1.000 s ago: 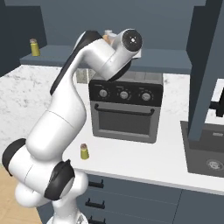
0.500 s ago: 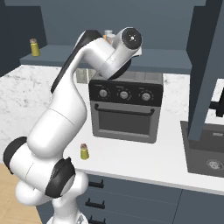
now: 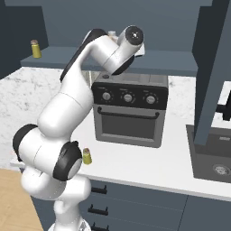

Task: Put the shaker and condiment bottle from the counter next to their counterparts in the cabinet.

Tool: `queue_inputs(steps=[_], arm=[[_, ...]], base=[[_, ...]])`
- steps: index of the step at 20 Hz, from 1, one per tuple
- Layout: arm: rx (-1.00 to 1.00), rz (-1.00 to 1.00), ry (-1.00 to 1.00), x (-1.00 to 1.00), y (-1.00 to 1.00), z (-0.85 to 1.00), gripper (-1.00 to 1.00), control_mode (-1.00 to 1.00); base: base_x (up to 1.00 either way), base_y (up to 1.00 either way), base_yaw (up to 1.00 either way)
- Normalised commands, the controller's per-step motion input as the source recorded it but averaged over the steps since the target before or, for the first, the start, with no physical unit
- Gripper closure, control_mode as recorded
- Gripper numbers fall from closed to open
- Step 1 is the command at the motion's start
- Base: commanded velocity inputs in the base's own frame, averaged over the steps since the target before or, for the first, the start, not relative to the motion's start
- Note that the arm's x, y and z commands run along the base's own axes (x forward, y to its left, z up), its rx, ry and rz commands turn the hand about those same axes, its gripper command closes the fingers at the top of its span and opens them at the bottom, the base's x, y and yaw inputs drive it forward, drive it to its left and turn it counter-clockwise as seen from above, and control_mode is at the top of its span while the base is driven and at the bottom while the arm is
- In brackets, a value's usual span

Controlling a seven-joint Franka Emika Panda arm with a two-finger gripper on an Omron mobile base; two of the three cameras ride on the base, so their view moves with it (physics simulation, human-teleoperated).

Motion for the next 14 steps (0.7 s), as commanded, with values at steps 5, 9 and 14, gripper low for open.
queue_inputs(steps=[5, 9, 14], arm=[[0.00, 0.00, 0.10, 0.65, -0.10, 0.00, 1.00, -1.00], [0.01, 0.00, 0.05, 0.54, -0.20, 0.00, 1.00, -1.00], [0.01, 0.00, 0.00, 0.44, -0.29, 0.00, 1.00, -1.00]], base=[[0.00, 0.00, 0.00], [0.00, 0.00, 0.00], [0.00, 0.00, 0.00]])
